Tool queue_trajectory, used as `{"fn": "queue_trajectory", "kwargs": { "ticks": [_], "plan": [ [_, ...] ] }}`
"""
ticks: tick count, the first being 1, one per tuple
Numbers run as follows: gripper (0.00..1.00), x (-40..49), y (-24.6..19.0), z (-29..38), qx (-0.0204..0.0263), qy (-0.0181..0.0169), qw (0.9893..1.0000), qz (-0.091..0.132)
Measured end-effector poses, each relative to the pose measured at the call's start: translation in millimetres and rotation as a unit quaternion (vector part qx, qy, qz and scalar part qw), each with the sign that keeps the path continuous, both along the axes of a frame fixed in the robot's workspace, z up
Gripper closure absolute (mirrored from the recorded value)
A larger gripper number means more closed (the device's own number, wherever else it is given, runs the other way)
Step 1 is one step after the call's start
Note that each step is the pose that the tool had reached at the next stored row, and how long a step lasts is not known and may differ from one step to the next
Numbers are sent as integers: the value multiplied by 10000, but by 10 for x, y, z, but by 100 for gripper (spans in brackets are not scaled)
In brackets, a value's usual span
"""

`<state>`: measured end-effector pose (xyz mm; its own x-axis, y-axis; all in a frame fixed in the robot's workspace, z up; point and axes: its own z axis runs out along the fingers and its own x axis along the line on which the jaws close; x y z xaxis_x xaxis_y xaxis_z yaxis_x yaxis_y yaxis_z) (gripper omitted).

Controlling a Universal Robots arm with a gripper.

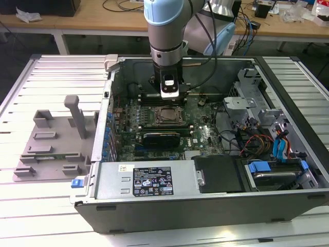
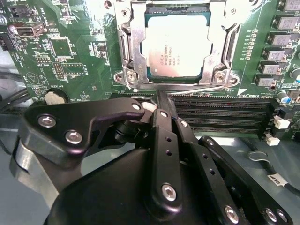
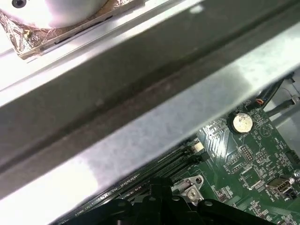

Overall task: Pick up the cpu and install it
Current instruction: 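Install the first cpu locking lever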

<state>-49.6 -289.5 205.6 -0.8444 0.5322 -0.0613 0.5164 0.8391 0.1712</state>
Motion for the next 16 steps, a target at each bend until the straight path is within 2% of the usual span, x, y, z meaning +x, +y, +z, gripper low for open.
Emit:
{"fn": "queue_trajectory", "kwargs": {
  "ticks": [8,13,16],
  "plan": [
    [89,0,-11,-50,-78,1,10000,0],
    [89,14,-10,-70,-76,0,10000,-1],
    [89,61,-9,-71,-74,-3,10000,0]
  ]
}}
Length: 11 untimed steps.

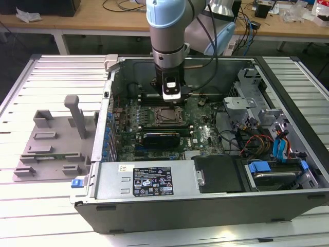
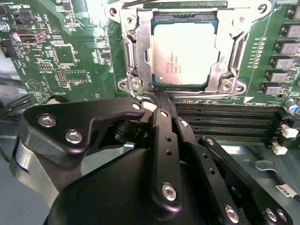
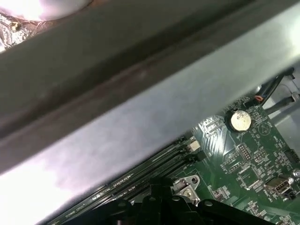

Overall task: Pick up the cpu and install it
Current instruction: 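Install the first cpu locking lever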

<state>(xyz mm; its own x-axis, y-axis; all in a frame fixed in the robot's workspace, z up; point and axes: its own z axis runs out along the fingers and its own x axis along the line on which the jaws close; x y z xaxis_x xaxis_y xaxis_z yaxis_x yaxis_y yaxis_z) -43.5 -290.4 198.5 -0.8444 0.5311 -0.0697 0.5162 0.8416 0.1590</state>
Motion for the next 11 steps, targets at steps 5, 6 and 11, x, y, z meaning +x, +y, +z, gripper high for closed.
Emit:
{"fn": "queue_trajectory", "kwargs": {
  "ticks": [5,6,11],
  "plan": [
    [89,21,-1,148,11,2,10000,-1],
    [89,21,-1,255,11,1,10000,-1],
    [89,21,-53,273,-234,1,9997,-1]
  ]
}}
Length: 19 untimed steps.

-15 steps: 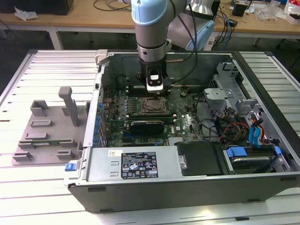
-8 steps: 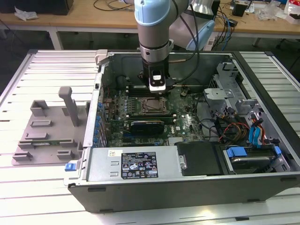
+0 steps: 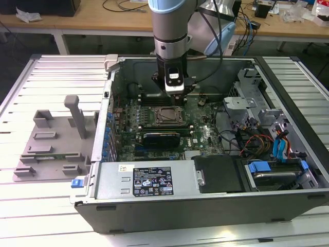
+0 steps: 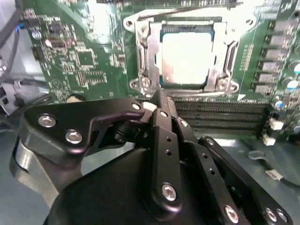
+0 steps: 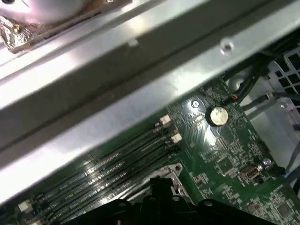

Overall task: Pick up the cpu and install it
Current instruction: 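Install the first cpu locking lever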

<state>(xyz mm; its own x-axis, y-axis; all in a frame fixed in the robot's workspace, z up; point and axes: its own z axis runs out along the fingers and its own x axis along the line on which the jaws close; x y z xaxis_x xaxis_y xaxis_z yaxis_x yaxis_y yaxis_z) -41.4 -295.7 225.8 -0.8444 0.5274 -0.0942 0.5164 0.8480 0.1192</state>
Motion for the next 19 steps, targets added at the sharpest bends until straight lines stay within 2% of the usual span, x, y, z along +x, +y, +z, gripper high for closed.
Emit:
{"fn": "queue_trajectory", "kwargs": {
  "ticks": [2,4,6,7,8,9,10,11,12,14,15,16,17,18,19],
  "plan": [
    [89,0,-70,0,-36,0,10000,0],
    [89,-2,-171,0,-58,0,10000,0],
    [89,-4,-214,0,-120,0,9999,0],
    [89,-4,-220,0,-254,1,9997,0],
    [89,-5,-220,0,-369,7,9993,1],
    [89,-5,-221,0,-371,7,9993,1],
    [89,-3,-220,-1,-371,73,9993,4],
    [89,1,-220,-2,-371,267,9990,10],
    [89,3,-220,-3,-371,435,9984,17],
    [89,3,-220,-3,-374,445,9983,38],
    [89,3,-220,-4,-379,442,9982,153],
    [89,3,-220,-6,-391,438,9974,412],
    [89,3,-220,-7,-397,435,9967,553],
    [89,3,-220,-9,-406,431,9954,757],
    [89,3,-220,-9,-410,429,9946,849]
  ]
}}
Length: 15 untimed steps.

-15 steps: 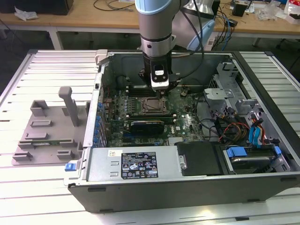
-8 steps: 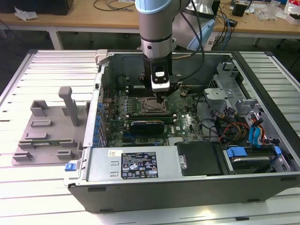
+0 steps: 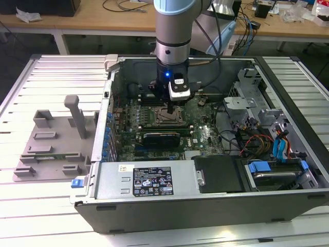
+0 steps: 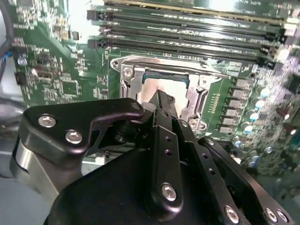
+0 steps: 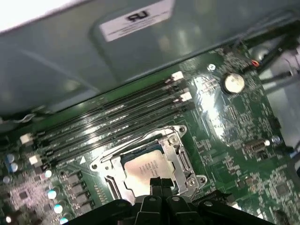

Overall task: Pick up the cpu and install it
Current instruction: 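Install the first cpu locking lever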

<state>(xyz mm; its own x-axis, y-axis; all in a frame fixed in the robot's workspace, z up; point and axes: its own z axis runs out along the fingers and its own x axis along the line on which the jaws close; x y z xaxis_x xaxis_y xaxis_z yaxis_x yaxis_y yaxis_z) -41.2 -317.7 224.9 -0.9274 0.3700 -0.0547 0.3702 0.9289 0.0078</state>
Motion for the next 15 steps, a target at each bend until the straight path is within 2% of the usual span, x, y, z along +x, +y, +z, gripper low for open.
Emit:
{"fn": "queue_trajectory", "kwargs": {
  "ticks": [3,6,8,10,11,12,13,14,15],
  "plan": [
    [89,0,0,-2,0,6,9995,311],
    [89,0,0,-6,-2,17,9965,833],
    [89,0,0,-6,-3,20,9946,1042],
    [89,0,0,-8,-4,20,9922,1250],
    [89,0,0,-8,-9,20,9899,1420],
    [89,0,-1,-3,-45,26,9868,1617],
    [89,1,0,21,-50,27,9868,1619],
    [89,0,0,72,-50,27,9868,1618],
    [89,0,0,86,-50,27,9868,1618]
  ]
}}
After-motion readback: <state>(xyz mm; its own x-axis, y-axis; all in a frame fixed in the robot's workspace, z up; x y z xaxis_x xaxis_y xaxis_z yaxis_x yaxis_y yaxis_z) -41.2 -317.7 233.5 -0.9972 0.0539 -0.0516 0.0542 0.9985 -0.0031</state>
